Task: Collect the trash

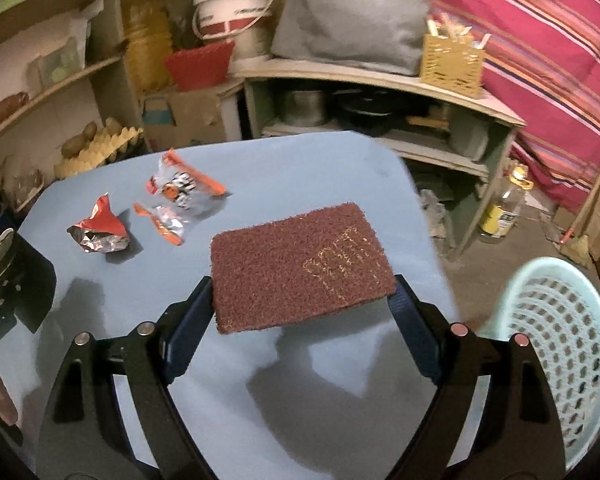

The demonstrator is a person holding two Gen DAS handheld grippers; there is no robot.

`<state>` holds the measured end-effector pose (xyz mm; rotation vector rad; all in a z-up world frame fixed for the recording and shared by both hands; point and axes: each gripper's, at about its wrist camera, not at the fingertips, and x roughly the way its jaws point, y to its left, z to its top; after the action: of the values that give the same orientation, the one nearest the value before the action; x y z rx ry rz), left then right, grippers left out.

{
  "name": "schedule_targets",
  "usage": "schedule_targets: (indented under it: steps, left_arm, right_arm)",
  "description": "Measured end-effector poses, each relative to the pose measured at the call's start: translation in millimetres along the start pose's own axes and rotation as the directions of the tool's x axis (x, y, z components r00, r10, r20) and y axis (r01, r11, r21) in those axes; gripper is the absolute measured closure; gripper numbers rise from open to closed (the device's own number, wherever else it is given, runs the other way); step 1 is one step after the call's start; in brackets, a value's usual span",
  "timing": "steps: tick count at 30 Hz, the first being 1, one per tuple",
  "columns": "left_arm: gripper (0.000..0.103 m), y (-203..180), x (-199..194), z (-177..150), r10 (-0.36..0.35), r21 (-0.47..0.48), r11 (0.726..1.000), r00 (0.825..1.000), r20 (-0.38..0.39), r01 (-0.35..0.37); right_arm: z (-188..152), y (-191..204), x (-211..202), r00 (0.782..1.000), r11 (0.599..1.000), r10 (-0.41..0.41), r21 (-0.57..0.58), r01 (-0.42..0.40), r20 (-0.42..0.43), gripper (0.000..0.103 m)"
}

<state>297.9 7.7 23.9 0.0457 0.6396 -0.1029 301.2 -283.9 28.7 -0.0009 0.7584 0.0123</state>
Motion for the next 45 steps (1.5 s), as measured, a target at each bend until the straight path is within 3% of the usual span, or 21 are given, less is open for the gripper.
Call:
schedule_targets:
  steps: [5,12,20,26,34,37,45]
  left_arm:
    - [0.045,-47,-24,11,-0.055,0.027,0.998,0.998,0.033,0.054]
    - [0.045,-156,-45,28,-0.201,0.093,0.977,0.977,0.070,0.194]
    - [0.045,-303,-49,21,-0.363,0.229,0.910,0.931,0.041,0.345]
    - [0.045,-369,-32,14,-0.406,0.264,0.879,0.913,-0.023,0.398]
    - [0.042,-403,-11,19,-0.418,0.263,0.869,0.906,-0.065,0.420]
    - [0.028,-398,-15,21,-0.408,0.260,0.876,0.911,-0.049,0.406]
    - [0.020,-369,-27,33,-0.401,0.227,0.892,0.916,-0.005,0.391]
  right_arm:
    - [-9,-54,-35,0.999,0.998,-0.046,0.050,0.045,0.026,0.018]
    - [-37,-155,-85,0.989,0.977,-0.143,0.167,0.134,0.043,0.018]
    - [-77,-256,-121,0.978,0.930,-0.205,0.319,0.183,0.039,0.018]
    - [-91,-292,-124,0.978,0.903,-0.208,0.389,0.181,0.027,0.018]
    - [-90,-304,-120,0.979,0.885,-0.201,0.434,0.169,0.028,0.018]
    - [-88,-303,-118,0.979,0.886,-0.200,0.433,0.169,0.027,0.018]
    - [-78,-289,-111,0.982,0.901,-0.189,0.403,0.162,0.028,0.018]
